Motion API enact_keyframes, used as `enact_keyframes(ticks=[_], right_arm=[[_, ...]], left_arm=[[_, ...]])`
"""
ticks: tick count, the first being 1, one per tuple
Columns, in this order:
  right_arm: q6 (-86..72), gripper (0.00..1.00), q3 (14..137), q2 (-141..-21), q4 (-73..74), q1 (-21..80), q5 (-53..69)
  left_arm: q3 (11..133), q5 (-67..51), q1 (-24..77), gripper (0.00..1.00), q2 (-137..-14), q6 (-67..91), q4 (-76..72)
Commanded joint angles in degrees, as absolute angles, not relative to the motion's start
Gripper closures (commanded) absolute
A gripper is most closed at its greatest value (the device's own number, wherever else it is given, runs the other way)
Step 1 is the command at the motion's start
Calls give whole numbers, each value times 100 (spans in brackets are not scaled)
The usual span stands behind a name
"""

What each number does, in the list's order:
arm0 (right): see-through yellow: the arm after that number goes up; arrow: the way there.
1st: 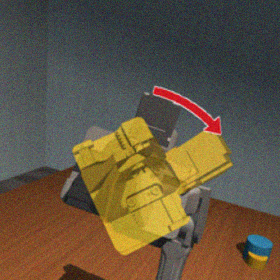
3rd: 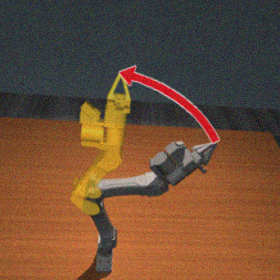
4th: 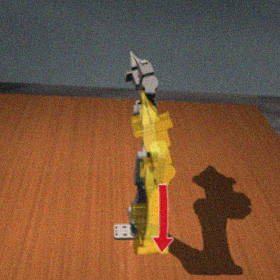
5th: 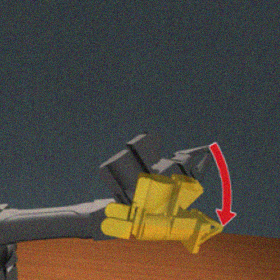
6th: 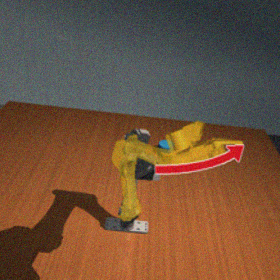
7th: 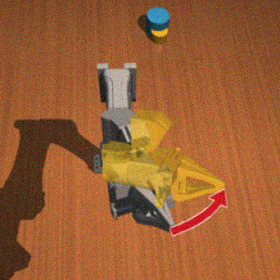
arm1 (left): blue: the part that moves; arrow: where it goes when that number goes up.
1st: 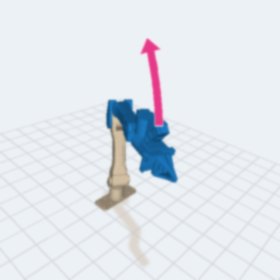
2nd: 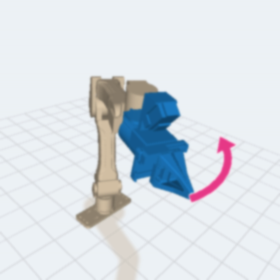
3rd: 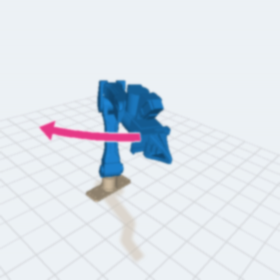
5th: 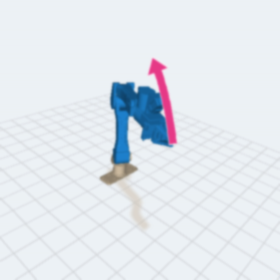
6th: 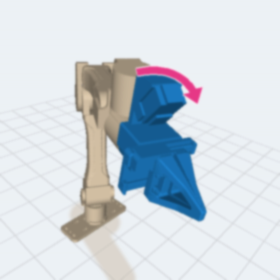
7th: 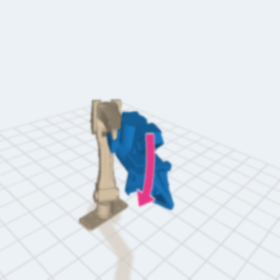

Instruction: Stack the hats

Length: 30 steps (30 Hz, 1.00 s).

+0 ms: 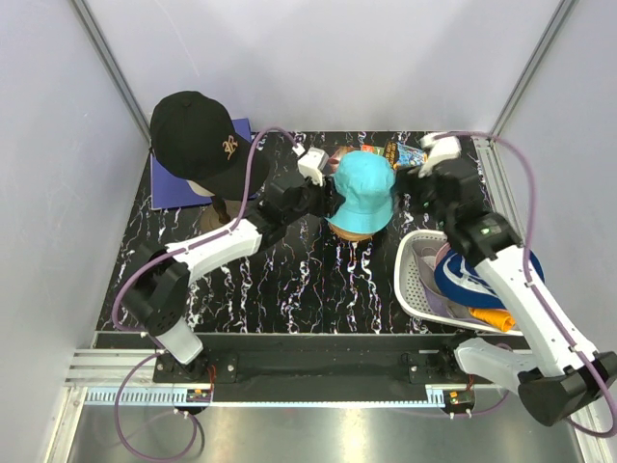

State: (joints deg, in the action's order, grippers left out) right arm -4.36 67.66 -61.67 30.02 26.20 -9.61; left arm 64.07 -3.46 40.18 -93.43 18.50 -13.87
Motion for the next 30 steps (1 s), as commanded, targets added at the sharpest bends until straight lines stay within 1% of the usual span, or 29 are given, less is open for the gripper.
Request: enact_keyframes(ticks=[1, 3, 4, 5, 10, 13, 14, 19, 24, 30], right_arm=[[-1352, 18, 7600, -6257, 3723, 2110, -1788], [-1905, 18, 7961, -6363, 4234, 2039, -2362], [-2116, 17, 8050, -6372, 4741, 2004, -2704], [-2492, 18, 8120, -6372, 4964, 1960, -2829], [-3453, 18, 8183, -6205, 6193, 1864, -3023], [-3822, 17, 8077, -6179, 6721, 1837, -3032], [-3997, 17, 8051, -6196, 6845, 1820, -3024], [-4368, 17, 7673, -6117, 7101, 1767, -2901], [-4588, 15, 7077, -6056, 7136, 1696, -2716], [-4571, 14, 6715, -6161, 6839, 1486, -2707]], left_arm=[[5986, -466, 3920, 50, -9264, 1846, -1723], [5837, -562, 3885, 50, -9246, 1960, -1828], [5758, -597, 3885, 50, -9255, 1977, -1854], [5739, -719, 3885, 50, -9272, 2012, -1854], [5634, -694, 3885, 49, -9299, 2127, -1846], [5686, -659, 3885, 46, -9132, 2074, -1609], [5782, -650, 3885, 41, -8993, 2013, -1417], [6073, -414, 4122, 20, -8526, 1653, -600], [6284, -159, 4420, 11, -8016, 1161, -18], [6354, -9, 4570, 8, -7498, 721, 676]])
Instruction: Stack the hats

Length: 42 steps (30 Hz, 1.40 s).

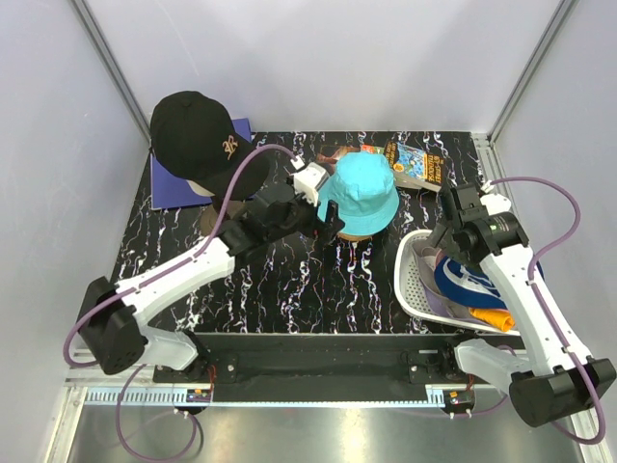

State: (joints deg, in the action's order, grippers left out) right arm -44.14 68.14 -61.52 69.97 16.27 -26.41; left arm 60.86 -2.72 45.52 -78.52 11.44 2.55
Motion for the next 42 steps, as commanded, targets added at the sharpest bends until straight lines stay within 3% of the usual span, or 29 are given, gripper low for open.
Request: enact_keyframes(ticks=[1, 7, 11, 12, 15, 19, 25, 29, 36, 42], right_arm=[[-4492, 14, 6697, -6205, 6803, 1442, -2707], [-4122, 17, 6232, -6477, 6109, 1046, -2602], [-3912, 33, 6214, -6644, 5854, 967, -2628], [-3868, 44, 6231, -6662, 5775, 958, -2689], [-3674, 98, 6398, -6689, 5748, 958, -2821], [-3245, 100, 7214, -6470, 6055, 958, -3216], [-2655, 100, 9463, -6669, 5898, 958, -3411], [-2488, 100, 10221, -7013, 4559, 967, -2963], [-2662, 100, 10275, -7734, 1779, 1028, -1811], [-1664, 100, 10537, -8927, -287, 1599, -2258]], left_arm=[[6398, -9, 4570, 8, -7462, 686, 790], [6565, 456, 4579, 7, -7304, 440, 1019], [6671, 571, 4579, 6, -7304, 422, 1020], [6680, 571, 4570, 6, -7312, 439, 1028], [6750, 545, 4570, 6, -7339, 492, 1028], [6917, 580, 4570, 6, -7313, 545, 1055], [7189, 720, 4579, 5, -7242, 378, 1186], [7260, 861, 4570, 3, -7155, 264, 1195], [7198, 1256, 4570, 2, -6979, 149, 1204], [7181, 1502, 4562, 1, -6873, 62, 1230]])
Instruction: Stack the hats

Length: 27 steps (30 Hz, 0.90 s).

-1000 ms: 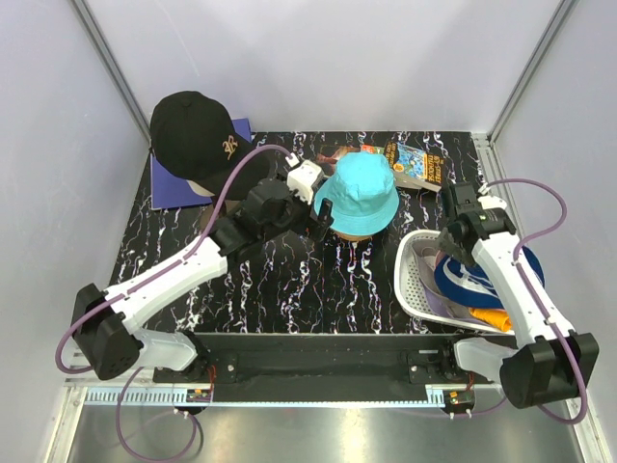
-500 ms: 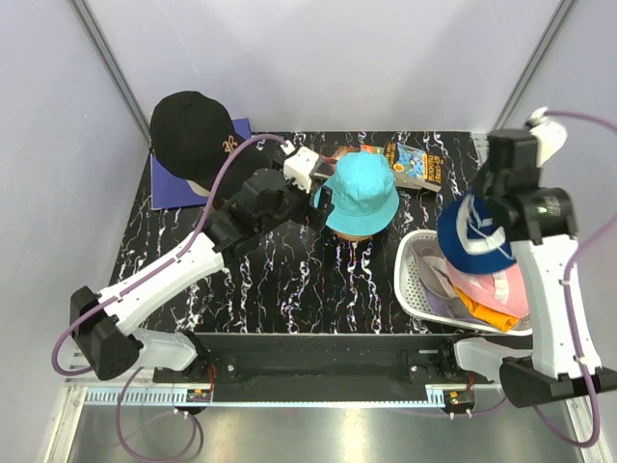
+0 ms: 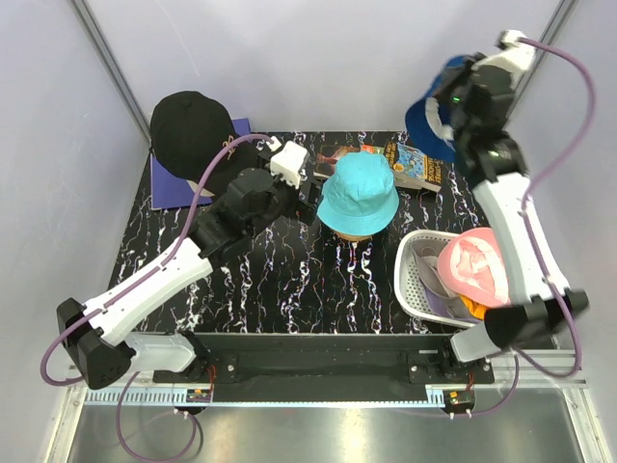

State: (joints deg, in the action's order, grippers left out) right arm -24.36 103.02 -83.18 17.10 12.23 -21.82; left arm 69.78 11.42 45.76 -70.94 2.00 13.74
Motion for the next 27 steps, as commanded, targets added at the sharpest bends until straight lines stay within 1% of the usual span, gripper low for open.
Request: enact_keyframes(ticks=[1, 6, 9, 11, 15, 18, 23, 27], right_arm=[[-1583, 100, 10730, -9086, -516, 1704, -2337], [-1582, 100, 11013, -9973, -1255, 1854, -2206], [-1355, 100, 11118, -10282, -1564, 2118, -2119], [-1284, 100, 10908, -10292, -1748, 2293, -1883], [-1353, 100, 10083, -9750, -1969, 2478, -1468], [-1520, 100, 9013, -9126, -1951, 2522, -1082], [-2186, 100, 8035, -8220, -1363, 2540, -730], [-2662, 100, 7341, -7779, -915, 2558, -545]], left_arm=[[7181, 1520, 4570, 1, -6864, 62, 1239], [7111, 1661, 4570, 1, -6759, 79, 1231], [7084, 1749, 4562, 1, -6724, 105, 1248], [7049, 1784, 4562, 1, -6724, 123, 1248], [7014, 1846, 4570, 1, -6724, 184, 1266], [7005, 1820, 4553, 1, -6732, 237, 1266], [7049, 1723, 4562, 1, -6820, 255, 1283], [7101, 1635, 4553, 1, -6891, 272, 1283]])
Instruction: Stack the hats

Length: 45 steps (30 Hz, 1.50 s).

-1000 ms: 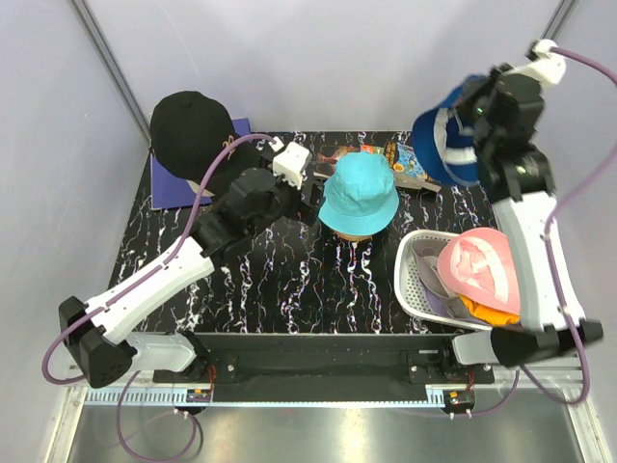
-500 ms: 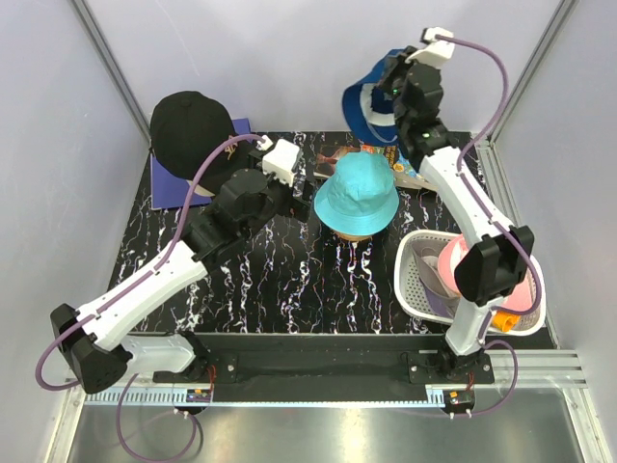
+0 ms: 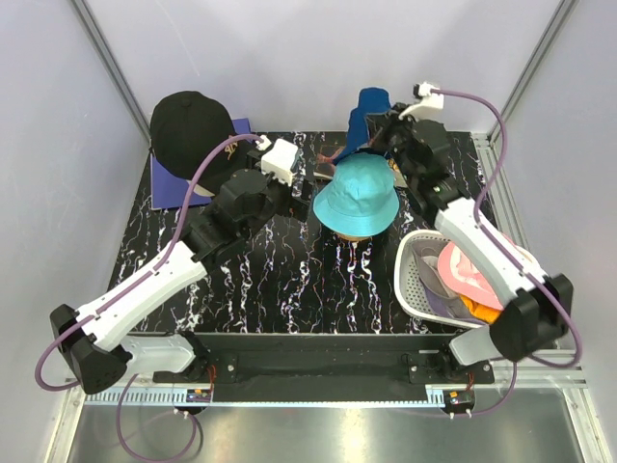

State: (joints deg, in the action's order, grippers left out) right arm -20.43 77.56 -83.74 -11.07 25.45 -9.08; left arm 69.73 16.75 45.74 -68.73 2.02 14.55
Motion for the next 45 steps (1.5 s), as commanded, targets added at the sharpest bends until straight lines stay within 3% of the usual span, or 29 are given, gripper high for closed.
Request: enact_keyframes(ticks=[1, 21, 34, 45], right_arm=[[-2707, 100, 7269, -7709, -862, 2584, -528], [-4104, 97, 5503, -6478, 211, 2593, -826], [-3902, 91, 5115, -6371, 545, 2593, -888], [-3902, 90, 5089, -6618, 641, 2575, -1265]], left_arm=[[7093, 1626, 4553, 1, -6899, 264, 1292], [7330, 757, 4561, 1, -7567, 1019, 1056], [7550, 203, 4553, 4, -8270, 2767, 765], [6610, -589, 4351, 18, -8314, 3445, 18]])
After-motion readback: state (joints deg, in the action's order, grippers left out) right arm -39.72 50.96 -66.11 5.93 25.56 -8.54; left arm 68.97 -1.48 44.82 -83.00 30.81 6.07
